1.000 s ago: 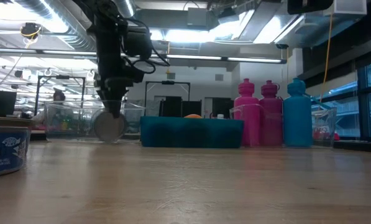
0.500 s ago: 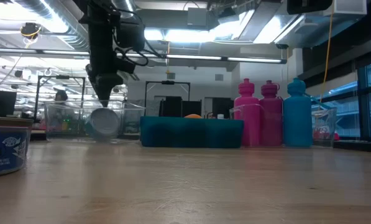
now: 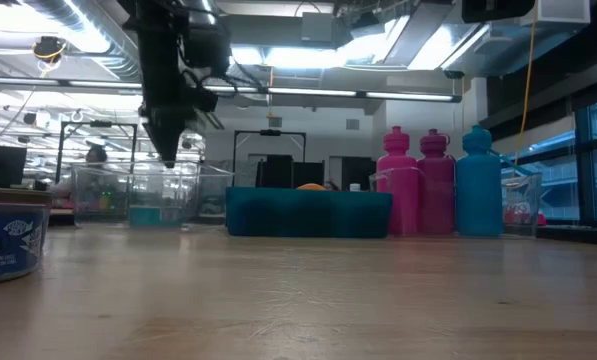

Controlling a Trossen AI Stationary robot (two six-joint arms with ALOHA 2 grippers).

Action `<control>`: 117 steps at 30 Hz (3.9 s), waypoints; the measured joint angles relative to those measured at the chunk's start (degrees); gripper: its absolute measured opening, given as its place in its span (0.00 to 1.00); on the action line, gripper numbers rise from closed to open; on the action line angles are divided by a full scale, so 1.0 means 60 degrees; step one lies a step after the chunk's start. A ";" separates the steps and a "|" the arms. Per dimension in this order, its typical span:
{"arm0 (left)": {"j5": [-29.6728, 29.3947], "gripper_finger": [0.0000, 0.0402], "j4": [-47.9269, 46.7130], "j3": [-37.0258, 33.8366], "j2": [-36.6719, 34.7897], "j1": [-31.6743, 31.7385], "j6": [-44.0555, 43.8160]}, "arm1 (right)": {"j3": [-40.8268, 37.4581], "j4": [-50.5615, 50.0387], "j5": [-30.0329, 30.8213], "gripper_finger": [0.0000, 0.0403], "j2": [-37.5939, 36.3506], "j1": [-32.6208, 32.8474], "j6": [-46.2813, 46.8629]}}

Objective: Pick & Place Food Item
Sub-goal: Put the blue pink tuna can into the left transparent bin

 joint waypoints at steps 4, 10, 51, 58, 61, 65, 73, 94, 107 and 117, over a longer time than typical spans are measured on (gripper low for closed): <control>0.1485 0.19 -0.0200 0.0341 -0.0757 -0.0002 0.0596 | 0.0000 0.0001 0.0004 0.14 0.0000 -0.0004 -0.0052; 0.3230 0.16 -0.0875 0.1276 -0.2288 -0.0885 0.1538 | 0.0000 -0.0001 -0.0022 0.14 0.0000 -0.0126 -0.0479; 0.2140 0.14 -0.2781 0.1890 -0.2679 -0.8864 -0.4310 | 0.5672 -0.3255 -0.1457 0.01 0.5105 -0.1831 -0.4063; 0.2667 0.14 -0.2643 0.1195 -0.1555 -0.8639 -0.2949 | 0.5931 -0.3570 -0.0072 0.01 0.3875 -0.1507 -0.4357; 0.2942 0.14 -0.2474 0.1040 -0.0798 -0.8288 -0.2048 | 0.5931 -0.3749 0.0521 0.00 0.3333 -0.1233 -0.4360; 0.3490 0.14 -0.2195 0.1032 0.0067 -0.7765 -0.0991 | 0.5934 -0.4275 0.1357 0.00 0.2790 -0.0761 -0.4287; 0.4432 0.14 -0.1999 0.0862 0.0881 -0.7449 0.0062 | 0.5934 -0.7614 0.3657 0.00 0.2225 0.0782 -0.1452; 0.4256 0.14 0.0360 -0.0799 0.1011 -0.7801 -0.0189 | 0.5931 -0.7941 0.5869 0.00 0.2084 0.2324 -0.0200; 0.3333 0.14 0.1982 -0.0770 0.1878 -0.7251 -0.0087 | 0.5931 -0.7901 0.5905 0.00 0.2087 0.2324 -0.0229; 0.1582 0.14 0.3585 -0.0788 0.1907 -0.5880 -0.0095 | 0.5931 -0.7893 0.5905 0.00 0.2087 0.2324 -0.0233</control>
